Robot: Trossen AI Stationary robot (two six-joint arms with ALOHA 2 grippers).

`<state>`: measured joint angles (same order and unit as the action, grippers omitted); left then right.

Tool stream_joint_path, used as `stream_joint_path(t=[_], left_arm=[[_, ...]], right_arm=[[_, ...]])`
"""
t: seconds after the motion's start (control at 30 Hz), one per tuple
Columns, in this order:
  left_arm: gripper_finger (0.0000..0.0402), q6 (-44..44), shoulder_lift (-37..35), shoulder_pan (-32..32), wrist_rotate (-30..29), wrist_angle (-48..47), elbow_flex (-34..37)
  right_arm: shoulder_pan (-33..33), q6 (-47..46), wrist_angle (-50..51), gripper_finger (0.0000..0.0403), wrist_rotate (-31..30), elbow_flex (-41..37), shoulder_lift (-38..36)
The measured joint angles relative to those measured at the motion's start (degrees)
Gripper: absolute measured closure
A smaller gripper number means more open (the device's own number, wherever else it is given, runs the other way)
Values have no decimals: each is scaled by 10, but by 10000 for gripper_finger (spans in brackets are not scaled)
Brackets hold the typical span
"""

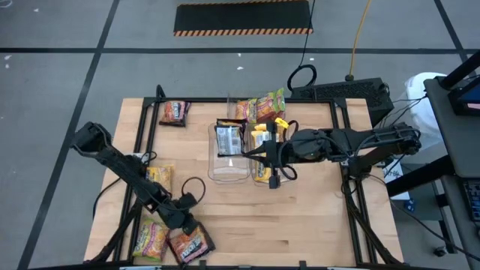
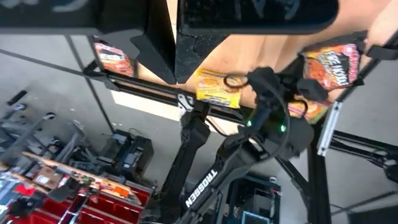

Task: Sort Maruchan noodles
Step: Put the black noodle pack into the left transparent bin

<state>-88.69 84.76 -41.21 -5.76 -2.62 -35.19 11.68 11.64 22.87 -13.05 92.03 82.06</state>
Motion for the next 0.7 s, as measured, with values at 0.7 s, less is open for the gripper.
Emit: stream_joint_path(t=[0.7], left_arm=[[401,243,-124,86,-115,-23,-108]], right_arm=[[-1,0,25,403,-97,0,-103]])
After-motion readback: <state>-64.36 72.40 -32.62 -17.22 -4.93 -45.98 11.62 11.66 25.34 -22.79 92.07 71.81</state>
